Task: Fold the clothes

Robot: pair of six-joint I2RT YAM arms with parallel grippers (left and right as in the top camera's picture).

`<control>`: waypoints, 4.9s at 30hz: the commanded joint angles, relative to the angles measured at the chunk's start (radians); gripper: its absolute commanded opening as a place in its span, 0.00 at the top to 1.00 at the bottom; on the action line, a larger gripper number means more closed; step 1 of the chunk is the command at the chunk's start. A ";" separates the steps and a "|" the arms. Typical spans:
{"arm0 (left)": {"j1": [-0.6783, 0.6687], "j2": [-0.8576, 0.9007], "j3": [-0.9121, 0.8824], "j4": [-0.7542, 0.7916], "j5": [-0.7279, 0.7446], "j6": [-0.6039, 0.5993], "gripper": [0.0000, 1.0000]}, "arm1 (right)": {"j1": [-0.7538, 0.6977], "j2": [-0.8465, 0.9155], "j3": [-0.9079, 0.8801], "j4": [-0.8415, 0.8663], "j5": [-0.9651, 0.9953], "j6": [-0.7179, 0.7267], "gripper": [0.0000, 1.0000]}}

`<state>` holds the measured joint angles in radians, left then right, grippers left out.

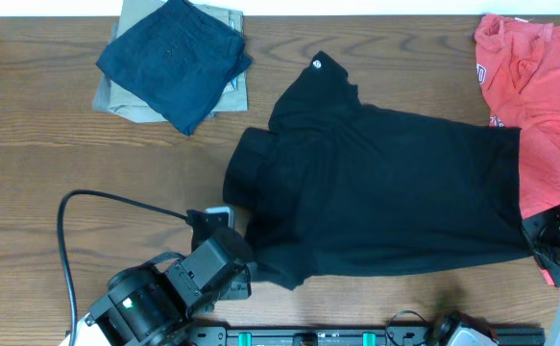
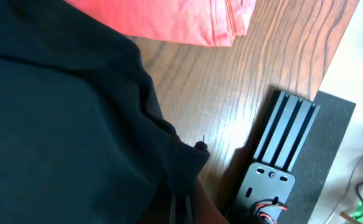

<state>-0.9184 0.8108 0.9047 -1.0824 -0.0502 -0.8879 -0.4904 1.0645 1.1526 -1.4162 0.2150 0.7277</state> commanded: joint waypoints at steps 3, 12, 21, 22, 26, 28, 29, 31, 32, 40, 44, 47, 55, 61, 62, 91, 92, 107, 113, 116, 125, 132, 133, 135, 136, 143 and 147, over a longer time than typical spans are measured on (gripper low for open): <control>-0.003 0.004 -0.003 0.072 -0.182 -0.007 0.94 | -0.002 -0.005 -0.072 0.020 0.021 0.040 0.98; -0.003 0.122 -0.003 0.253 -0.341 0.006 0.94 | -0.002 -0.005 -0.101 0.094 0.032 0.065 0.98; -0.003 0.336 -0.003 0.454 -0.407 0.042 0.94 | -0.002 0.009 -0.102 0.156 0.069 0.109 0.98; -0.003 0.355 -0.003 0.467 -0.433 0.042 0.94 | -0.002 0.016 -0.102 0.156 0.079 0.124 0.98; -0.002 0.416 -0.003 0.526 -0.528 0.042 0.94 | -0.002 0.051 -0.114 0.171 0.100 0.148 0.98; 0.002 0.439 -0.003 0.565 -0.542 0.041 0.94 | -0.002 0.075 -0.128 0.183 0.100 0.166 0.98; 0.004 0.452 -0.003 0.585 -0.542 0.042 0.94 | -0.002 0.087 -0.135 0.188 0.100 0.174 0.98; 0.006 0.475 -0.003 0.616 -0.542 0.042 0.94 | -0.002 0.109 -0.150 0.200 0.100 0.178 0.98; 0.006 0.486 -0.003 0.633 -0.547 0.042 0.94 | -0.002 0.117 -0.156 0.203 0.103 0.184 0.98; 0.026 0.542 -0.003 0.783 -0.624 0.046 0.94 | -0.002 0.140 -0.204 0.240 0.178 0.245 0.98; 0.045 0.557 -0.003 0.832 -0.624 0.049 0.94 | -0.002 0.140 -0.229 0.289 0.180 0.245 0.98; 0.056 0.579 -0.003 0.846 -0.624 0.049 0.94 | -0.002 0.140 -0.270 0.360 0.177 0.245 0.97; 0.058 0.674 -0.003 0.897 -0.624 0.049 0.93 | -0.002 0.140 -0.333 0.457 0.176 0.244 0.96; 0.060 0.723 -0.003 0.953 -0.624 0.049 0.93 | -0.002 0.140 -0.349 0.524 0.169 0.243 0.96; 0.064 0.726 -0.003 0.961 -0.624 0.049 0.93 | -0.001 0.140 -0.349 0.536 0.166 0.243 0.96; 0.189 0.634 0.008 0.842 -0.489 0.418 0.09 | 0.000 0.226 -0.316 0.660 -0.350 -0.344 0.07; 0.211 0.641 0.008 0.830 -0.438 0.429 0.09 | 0.000 0.226 -0.316 0.648 -0.381 -0.367 0.09; 0.538 0.788 0.008 0.754 0.208 0.556 0.85 | 0.074 0.226 -0.318 0.488 -0.434 -0.415 0.85; 0.541 0.864 0.008 0.753 0.226 0.555 0.85 | 0.168 0.226 -0.318 0.493 -0.456 -0.410 0.82; 0.543 0.896 0.008 0.749 0.227 0.554 0.85 | 0.204 0.226 -0.318 0.493 -0.455 -0.406 0.81; 0.560 0.917 0.008 0.726 0.206 0.492 0.88 | 0.244 0.226 -0.318 0.488 -0.455 -0.399 0.81; 0.641 0.912 0.008 0.575 0.060 0.298 0.94 | 0.248 0.226 -0.318 0.473 -0.455 -0.400 0.76; 0.652 0.909 0.008 0.562 0.050 0.285 0.94 | 0.249 0.226 -0.318 0.473 -0.455 -0.400 0.74; 0.674 0.898 0.008 0.534 0.022 0.272 0.94 | 0.253 0.226 -0.318 0.470 -0.455 -0.400 0.73; 0.684 0.892 0.008 0.520 0.005 0.267 0.94 | 0.256 0.226 -0.318 0.469 -0.454 -0.400 0.71; 0.733 0.791 0.008 0.406 -0.119 0.200 0.94 | 0.280 0.226 -0.318 0.462 -0.445 -0.404 0.58; 0.739 0.707 0.008 0.376 -0.137 0.190 0.94 | 0.290 0.226 -0.318 0.451 -0.401 -0.402 0.41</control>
<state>-0.1848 1.5814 0.9131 -0.6956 -0.1257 -0.6594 -0.2153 1.2907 0.8177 -0.9619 -0.2214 0.3225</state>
